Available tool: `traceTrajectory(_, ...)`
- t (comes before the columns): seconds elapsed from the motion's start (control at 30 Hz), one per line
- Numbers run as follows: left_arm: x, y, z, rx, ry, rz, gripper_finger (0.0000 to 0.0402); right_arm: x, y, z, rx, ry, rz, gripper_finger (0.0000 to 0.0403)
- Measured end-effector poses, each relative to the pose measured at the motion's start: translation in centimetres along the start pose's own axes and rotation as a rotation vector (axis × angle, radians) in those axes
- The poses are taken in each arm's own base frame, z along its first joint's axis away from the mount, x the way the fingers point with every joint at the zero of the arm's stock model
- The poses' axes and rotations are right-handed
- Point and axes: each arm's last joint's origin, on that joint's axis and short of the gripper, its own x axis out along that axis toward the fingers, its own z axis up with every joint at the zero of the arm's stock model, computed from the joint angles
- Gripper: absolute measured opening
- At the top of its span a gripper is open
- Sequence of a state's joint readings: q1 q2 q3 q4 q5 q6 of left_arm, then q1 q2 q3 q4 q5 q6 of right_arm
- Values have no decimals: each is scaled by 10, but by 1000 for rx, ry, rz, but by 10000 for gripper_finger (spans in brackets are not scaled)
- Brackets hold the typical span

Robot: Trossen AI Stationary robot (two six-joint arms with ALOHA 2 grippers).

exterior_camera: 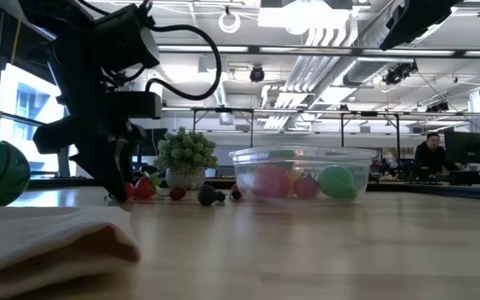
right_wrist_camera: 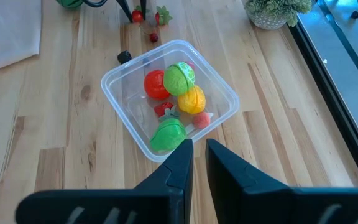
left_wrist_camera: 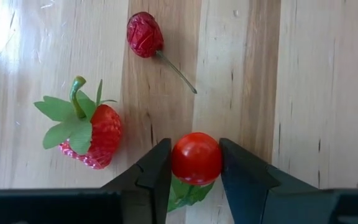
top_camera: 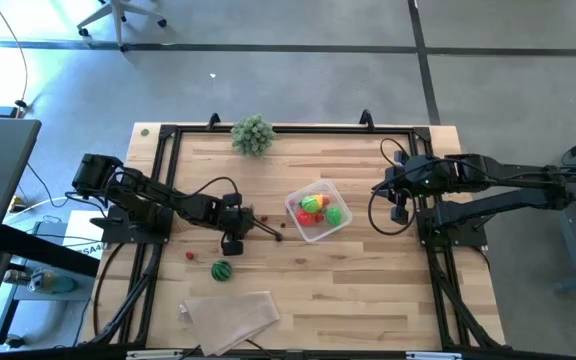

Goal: Pick and placing Produce into tupperware
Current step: Put the cherry tomato into the transparent bin

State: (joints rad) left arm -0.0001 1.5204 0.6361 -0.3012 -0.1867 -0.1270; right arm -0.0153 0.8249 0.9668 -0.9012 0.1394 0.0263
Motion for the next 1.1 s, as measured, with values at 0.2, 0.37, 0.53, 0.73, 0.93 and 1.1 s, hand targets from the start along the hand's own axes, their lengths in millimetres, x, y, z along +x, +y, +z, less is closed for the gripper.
traceTrajectory(0.2, -2, -1, 5, -12, -1, -13, 120, 0, 0, 0, 0, 0, 0, 34)
traceTrajectory(0.37, -11, -2, 22, -19, -44, -64, 105, 0, 0, 0, 0, 0, 0, 34)
traceTrajectory(0.53, -24, -2, 39, -12, -38, -64, 116, 0, 0, 0, 0, 0, 0, 34)
traceTrajectory(0.73, -46, 0, 68, 72, -115, -10, 115, 0, 0, 0, 0, 0, 0, 34)
traceTrajectory(0.93, -79, 3, 108, 164, -272, 50, 105, 0, 0, 0, 0, 0, 0, 34)
traceTrajectory(1.1, -108, 14, 141, 197, -460, 87, 119, 0, 0, 0, 0, 0, 0, 34)
